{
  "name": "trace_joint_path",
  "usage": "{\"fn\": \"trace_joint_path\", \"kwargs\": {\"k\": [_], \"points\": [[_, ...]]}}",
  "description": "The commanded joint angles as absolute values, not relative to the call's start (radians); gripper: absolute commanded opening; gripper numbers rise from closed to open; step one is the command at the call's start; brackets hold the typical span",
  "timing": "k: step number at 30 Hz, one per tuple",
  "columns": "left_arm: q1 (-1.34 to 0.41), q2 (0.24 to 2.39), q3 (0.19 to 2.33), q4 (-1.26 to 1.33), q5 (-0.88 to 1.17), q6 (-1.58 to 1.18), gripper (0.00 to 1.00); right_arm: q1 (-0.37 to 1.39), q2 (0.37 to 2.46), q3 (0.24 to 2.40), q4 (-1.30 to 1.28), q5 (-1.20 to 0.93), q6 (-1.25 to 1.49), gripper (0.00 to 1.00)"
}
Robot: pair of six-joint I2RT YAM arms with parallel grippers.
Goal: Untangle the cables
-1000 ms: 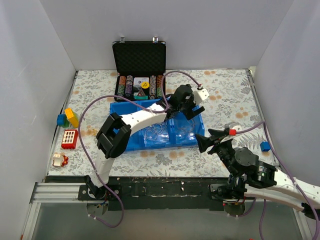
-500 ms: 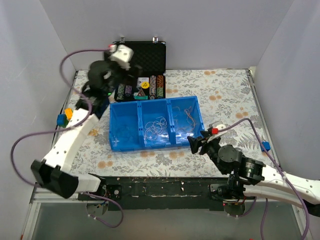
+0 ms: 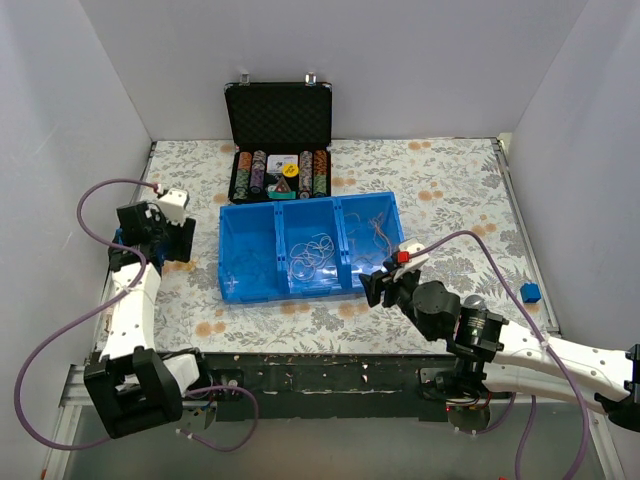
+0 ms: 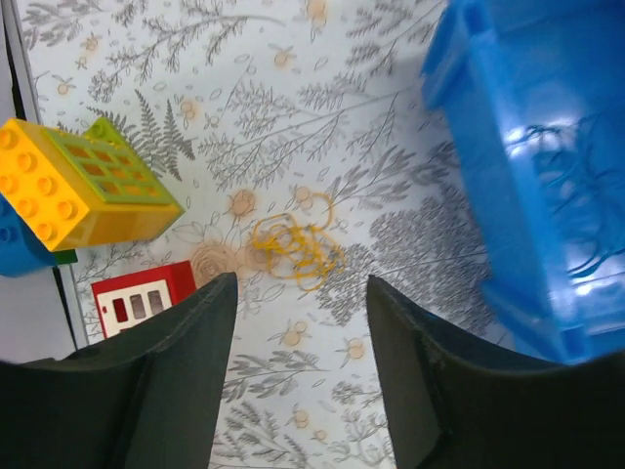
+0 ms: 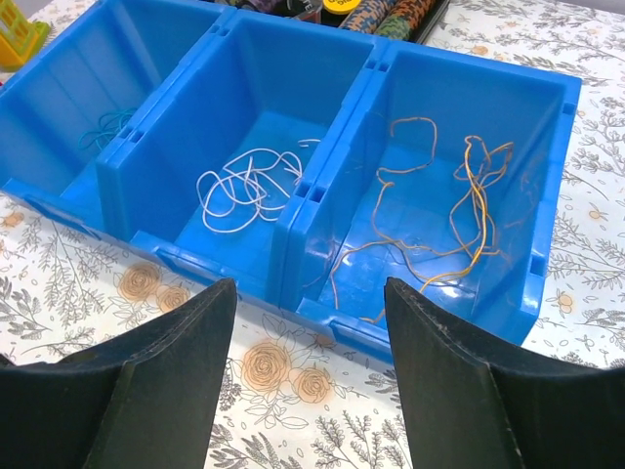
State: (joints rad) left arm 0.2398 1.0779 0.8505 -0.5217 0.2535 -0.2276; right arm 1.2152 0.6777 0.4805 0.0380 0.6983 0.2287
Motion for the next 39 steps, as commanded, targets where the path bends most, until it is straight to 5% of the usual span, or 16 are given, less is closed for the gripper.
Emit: {"fn": "trace_joint_path", "kwargs": {"k": [1,7,17,24,28,36,39], "points": [[0.273,1.138,0.833,-0.528,0.256,-0.141,0.49,1.190,0.684,0.499,0.112,0.640,0.219,0.70],[0.273,1.256,0.827,-0.463,0.275,-0.161,0.59,1.174,0.673,0.497,0.107,0.618,0.212,0.70],[0.196,1.456,0.824,-0.335,0.178,-0.189,0.59,1.170,0.646,0.489,0.087,0.623,0.225,0.70],[0.160,1.520,0.824,-0.301,0.143,-0.209,0.26,1.167,0.641,0.497,0.064,0.630,0.235,0.68],[0.160,1.483,0.787,-0.284,0.126,-0.180,0.24,1.166,0.627,0.495,0.058,0.634,0.235,0.68],[0.160,1.404,0.782,-0.313,0.138,-0.143,0.00,1.164,0.626,0.492,0.058,0.629,0.233,0.66],[0.158,1.362,0.805,-0.340,0.167,-0.130,0.00,1.164,0.623,0.488,0.061,0.627,0.236,0.65]]}}
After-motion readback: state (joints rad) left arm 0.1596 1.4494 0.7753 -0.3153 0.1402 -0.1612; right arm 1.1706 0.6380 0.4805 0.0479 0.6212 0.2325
